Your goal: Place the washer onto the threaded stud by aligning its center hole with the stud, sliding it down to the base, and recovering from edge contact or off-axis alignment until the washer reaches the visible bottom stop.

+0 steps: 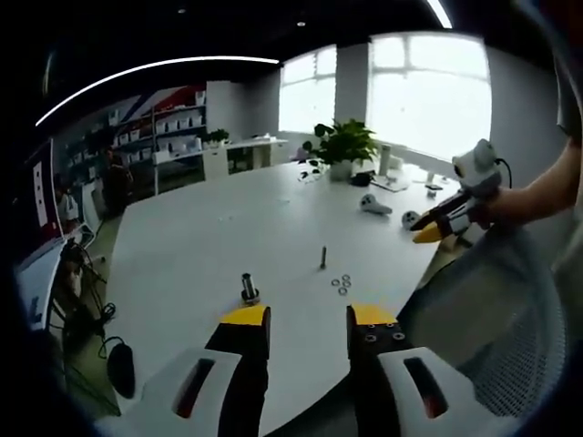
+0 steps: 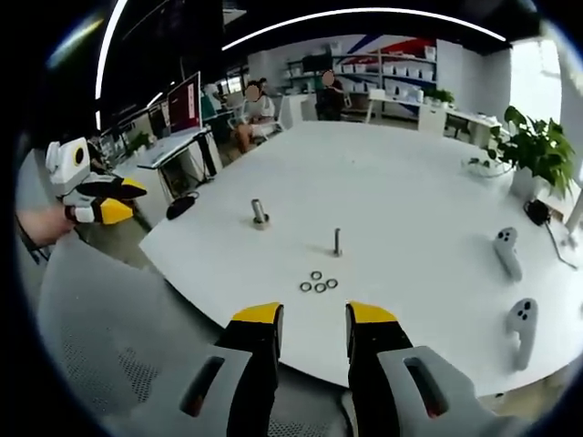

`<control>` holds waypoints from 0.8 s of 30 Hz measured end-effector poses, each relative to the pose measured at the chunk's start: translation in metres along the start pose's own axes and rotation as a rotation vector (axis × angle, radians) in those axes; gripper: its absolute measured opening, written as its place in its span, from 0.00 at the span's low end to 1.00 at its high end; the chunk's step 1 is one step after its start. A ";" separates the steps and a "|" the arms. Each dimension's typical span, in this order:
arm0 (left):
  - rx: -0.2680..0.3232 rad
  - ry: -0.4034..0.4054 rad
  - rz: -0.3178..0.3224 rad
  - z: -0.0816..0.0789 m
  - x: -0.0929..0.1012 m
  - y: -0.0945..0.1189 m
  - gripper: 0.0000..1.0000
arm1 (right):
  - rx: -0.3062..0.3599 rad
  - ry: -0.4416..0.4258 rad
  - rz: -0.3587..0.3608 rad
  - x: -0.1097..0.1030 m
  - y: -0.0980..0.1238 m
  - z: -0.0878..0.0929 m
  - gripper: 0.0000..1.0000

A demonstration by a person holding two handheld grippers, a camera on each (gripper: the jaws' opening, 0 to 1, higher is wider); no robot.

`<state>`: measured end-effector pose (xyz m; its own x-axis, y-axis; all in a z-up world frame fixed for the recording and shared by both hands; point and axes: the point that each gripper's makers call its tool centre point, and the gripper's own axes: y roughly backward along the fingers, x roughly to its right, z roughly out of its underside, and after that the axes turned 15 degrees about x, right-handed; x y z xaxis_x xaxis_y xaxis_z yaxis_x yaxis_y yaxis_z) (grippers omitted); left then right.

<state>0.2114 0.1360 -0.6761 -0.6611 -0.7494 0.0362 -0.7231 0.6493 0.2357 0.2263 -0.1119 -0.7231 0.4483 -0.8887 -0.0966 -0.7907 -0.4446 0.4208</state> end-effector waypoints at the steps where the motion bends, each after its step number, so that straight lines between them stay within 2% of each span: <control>1: 0.002 0.001 0.000 -0.001 0.000 0.000 0.32 | -0.001 0.001 0.000 0.000 0.000 0.000 0.30; 12: 0.000 -0.002 0.009 0.000 0.002 -0.001 0.31 | 0.006 0.004 -0.002 0.000 0.000 -0.001 0.30; 24: 0.029 0.011 0.013 -0.006 0.002 0.000 0.32 | 0.000 -0.010 0.008 0.002 0.000 0.000 0.30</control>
<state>0.2113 0.1334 -0.6699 -0.6681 -0.7424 0.0499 -0.7202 0.6621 0.2069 0.2271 -0.1135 -0.7235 0.4377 -0.8933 -0.1019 -0.7943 -0.4373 0.4217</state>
